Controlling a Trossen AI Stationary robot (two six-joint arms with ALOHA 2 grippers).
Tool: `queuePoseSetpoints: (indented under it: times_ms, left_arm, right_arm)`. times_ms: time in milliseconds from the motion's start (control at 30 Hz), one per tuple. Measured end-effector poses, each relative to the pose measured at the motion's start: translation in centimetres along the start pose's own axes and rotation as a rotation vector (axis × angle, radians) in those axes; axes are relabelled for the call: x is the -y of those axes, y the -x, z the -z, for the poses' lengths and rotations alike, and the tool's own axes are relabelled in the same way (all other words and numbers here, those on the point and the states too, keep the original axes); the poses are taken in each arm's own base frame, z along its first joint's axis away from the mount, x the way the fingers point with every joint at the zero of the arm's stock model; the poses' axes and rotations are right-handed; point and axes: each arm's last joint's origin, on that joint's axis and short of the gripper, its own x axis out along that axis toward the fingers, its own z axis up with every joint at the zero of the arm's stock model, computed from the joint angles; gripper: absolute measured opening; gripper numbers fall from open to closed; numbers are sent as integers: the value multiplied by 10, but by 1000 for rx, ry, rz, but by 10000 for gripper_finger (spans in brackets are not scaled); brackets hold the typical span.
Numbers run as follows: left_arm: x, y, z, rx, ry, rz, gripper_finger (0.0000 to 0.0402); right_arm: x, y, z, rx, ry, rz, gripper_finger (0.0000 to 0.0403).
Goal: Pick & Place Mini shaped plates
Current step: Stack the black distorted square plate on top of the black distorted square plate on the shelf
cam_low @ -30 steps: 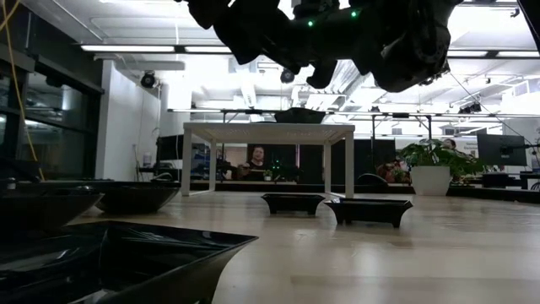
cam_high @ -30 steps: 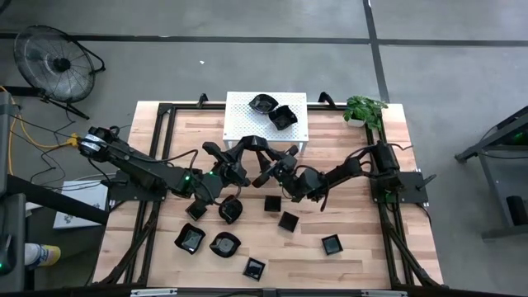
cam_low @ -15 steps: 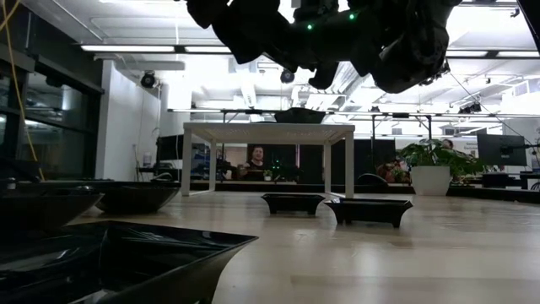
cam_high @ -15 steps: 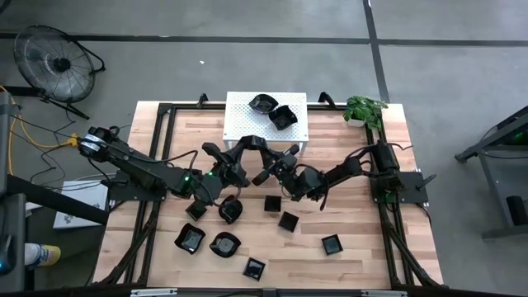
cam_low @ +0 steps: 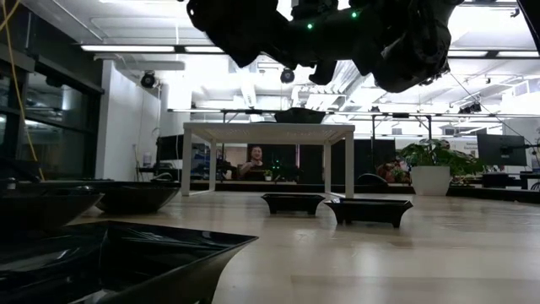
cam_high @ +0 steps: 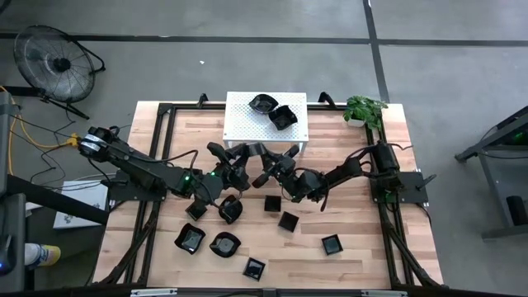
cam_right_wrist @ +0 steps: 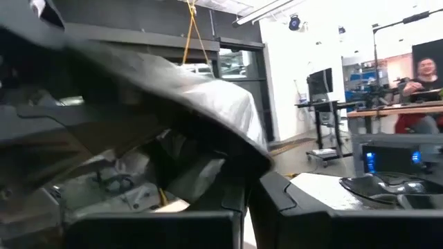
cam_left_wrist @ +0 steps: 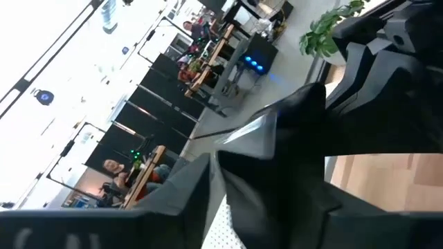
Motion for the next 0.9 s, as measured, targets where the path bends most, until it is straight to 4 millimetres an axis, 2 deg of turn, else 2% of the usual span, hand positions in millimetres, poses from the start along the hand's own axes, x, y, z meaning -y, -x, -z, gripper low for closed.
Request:
queuePoseSetpoints:
  times_ms: [100,233,533,700,900]
  left_arm:
    - [0,0,0,3,-24,3,170]
    - [-5,4,-1,13,-27,4,186]
    - [-24,34,-4,-17,-67,-58,189]
    - [-27,50,-2,-40,-111,-82,189]
    - [-23,55,4,-47,-135,-91,189]
  right_arm:
    - [0,0,0,-4,30,14,1]
    - [0,1,-4,-10,60,43,1]
    - [-1,3,-3,-38,127,78,0]
    - [-1,3,-4,-56,174,88,0]
    - [-4,0,-32,-141,290,61,0]
